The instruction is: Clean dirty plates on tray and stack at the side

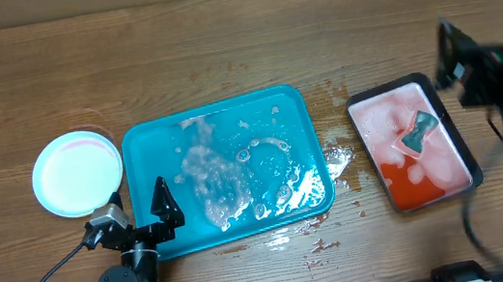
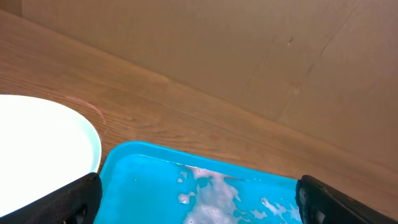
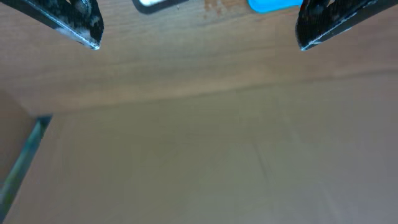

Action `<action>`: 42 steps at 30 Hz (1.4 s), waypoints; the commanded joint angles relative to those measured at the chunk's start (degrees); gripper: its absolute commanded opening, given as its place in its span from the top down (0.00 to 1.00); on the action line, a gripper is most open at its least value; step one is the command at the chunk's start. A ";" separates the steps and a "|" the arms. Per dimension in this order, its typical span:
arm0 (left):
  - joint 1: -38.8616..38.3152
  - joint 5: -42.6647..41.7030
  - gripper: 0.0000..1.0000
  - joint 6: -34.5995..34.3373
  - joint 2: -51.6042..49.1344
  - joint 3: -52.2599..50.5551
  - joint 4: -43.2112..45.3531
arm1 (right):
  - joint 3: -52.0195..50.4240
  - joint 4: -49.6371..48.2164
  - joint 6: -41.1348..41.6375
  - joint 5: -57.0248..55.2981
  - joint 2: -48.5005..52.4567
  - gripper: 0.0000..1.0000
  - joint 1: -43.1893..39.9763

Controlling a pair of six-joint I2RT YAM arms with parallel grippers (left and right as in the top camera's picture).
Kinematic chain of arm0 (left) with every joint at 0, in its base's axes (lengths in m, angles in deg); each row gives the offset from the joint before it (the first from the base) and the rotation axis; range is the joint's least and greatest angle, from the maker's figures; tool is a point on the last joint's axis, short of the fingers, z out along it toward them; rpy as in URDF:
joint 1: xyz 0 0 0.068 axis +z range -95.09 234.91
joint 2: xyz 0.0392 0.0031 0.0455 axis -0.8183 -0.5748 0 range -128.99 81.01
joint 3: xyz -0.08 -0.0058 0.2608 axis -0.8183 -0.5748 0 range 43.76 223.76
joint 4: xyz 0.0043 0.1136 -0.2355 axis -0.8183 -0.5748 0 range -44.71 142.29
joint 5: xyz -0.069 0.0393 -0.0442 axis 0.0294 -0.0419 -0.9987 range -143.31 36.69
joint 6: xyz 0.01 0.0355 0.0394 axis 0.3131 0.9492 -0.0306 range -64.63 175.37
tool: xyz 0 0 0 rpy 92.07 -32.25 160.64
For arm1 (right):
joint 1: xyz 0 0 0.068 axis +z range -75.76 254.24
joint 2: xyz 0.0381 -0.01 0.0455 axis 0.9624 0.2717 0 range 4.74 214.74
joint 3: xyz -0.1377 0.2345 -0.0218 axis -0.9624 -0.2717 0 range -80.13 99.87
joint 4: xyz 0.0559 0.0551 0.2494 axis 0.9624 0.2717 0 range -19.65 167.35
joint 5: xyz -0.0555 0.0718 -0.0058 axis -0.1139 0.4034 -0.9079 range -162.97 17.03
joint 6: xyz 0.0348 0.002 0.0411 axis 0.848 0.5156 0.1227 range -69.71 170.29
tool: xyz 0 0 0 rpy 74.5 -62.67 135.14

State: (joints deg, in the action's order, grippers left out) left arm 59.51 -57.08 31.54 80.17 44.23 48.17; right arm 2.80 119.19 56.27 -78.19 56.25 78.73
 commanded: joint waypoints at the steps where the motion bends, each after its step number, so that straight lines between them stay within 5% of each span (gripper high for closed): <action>1: 0.31 0.79 0.00 0.92 0.59 -0.20 -0.15 | 0.66 0.87 -0.02 3.21 -6.82 0.00 -0.22; 12: 0.31 0.79 0.00 0.94 0.59 -0.20 -0.15 | -4.98 0.70 -0.02 5.38 -30.58 0.00 0.04; 21: 0.31 0.79 0.00 0.94 0.59 -0.20 -0.15 | -24.70 -10.43 -0.02 5.40 -50.93 0.00 0.04; 25: 0.31 0.79 0.00 0.92 0.59 -0.20 -0.15 | -31.12 -14.10 -0.02 6.93 -50.73 0.00 0.00; 42: 0.31 0.79 0.00 0.92 0.59 -0.20 -0.15 | -73.94 -69.40 -0.02 13.90 -51.28 0.00 0.00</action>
State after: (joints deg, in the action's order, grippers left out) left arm 59.51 -57.06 31.54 80.17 44.23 48.17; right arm -67.31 54.45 56.25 -65.51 5.21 78.75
